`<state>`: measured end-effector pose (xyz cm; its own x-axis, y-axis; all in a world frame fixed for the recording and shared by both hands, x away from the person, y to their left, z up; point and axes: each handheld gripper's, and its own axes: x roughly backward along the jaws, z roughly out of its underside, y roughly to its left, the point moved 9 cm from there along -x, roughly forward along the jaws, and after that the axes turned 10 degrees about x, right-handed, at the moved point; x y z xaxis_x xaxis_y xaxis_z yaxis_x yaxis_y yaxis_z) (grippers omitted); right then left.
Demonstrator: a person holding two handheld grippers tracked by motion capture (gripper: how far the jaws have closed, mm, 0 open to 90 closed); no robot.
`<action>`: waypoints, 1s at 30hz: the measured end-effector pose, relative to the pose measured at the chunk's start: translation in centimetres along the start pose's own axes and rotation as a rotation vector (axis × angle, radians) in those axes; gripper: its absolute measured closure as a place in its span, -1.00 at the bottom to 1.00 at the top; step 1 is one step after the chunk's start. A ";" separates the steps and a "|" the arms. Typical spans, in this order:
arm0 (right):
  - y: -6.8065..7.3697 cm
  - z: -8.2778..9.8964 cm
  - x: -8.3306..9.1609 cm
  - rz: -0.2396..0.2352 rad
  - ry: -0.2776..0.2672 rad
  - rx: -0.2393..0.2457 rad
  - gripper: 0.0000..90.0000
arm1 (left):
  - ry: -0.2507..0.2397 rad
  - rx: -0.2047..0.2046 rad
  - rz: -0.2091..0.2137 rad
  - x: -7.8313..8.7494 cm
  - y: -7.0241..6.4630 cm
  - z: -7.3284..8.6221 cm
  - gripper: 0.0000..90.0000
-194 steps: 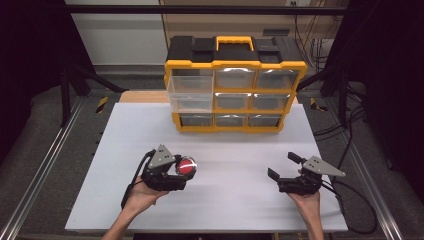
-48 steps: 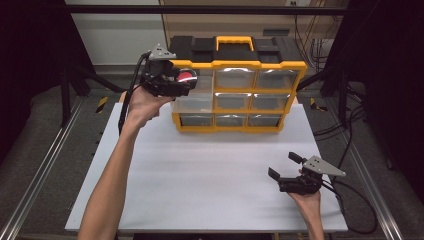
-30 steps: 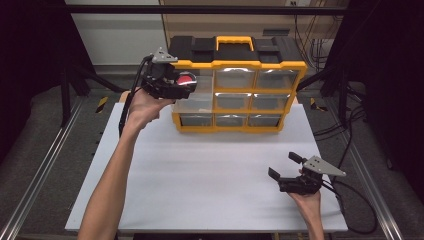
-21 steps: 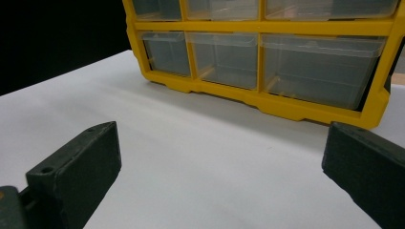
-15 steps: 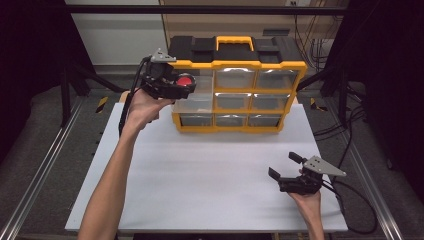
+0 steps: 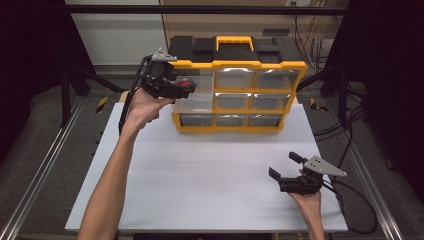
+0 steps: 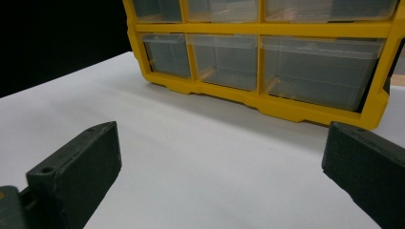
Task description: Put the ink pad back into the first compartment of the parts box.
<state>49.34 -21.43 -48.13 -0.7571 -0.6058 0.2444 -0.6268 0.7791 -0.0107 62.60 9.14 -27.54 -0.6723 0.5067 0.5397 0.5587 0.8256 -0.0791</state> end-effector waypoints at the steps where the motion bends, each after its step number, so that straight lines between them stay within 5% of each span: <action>1: 0.0 0.0 0.0 0.001 0.000 0.002 -0.99 | -0.002 -0.002 -0.001 0.1 0.0 0.0 -0.39; 19: 0.0 -0.1 0.1 0.001 -0.007 -0.004 -0.99 | -0.124 0.024 0.054 3.5 -1.2 -1.1 -0.67; 30: -0.1 -0.1 0.2 0.004 -0.007 -0.008 -0.99 | -0.191 -0.013 0.067 5.4 -2.4 -0.4 -0.93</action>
<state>49.29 -21.58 -48.03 -0.7610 -0.6037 0.2375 -0.6222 0.7828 -0.0036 57.76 9.78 -24.10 -0.7131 0.5990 0.3644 0.6102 0.7862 -0.0981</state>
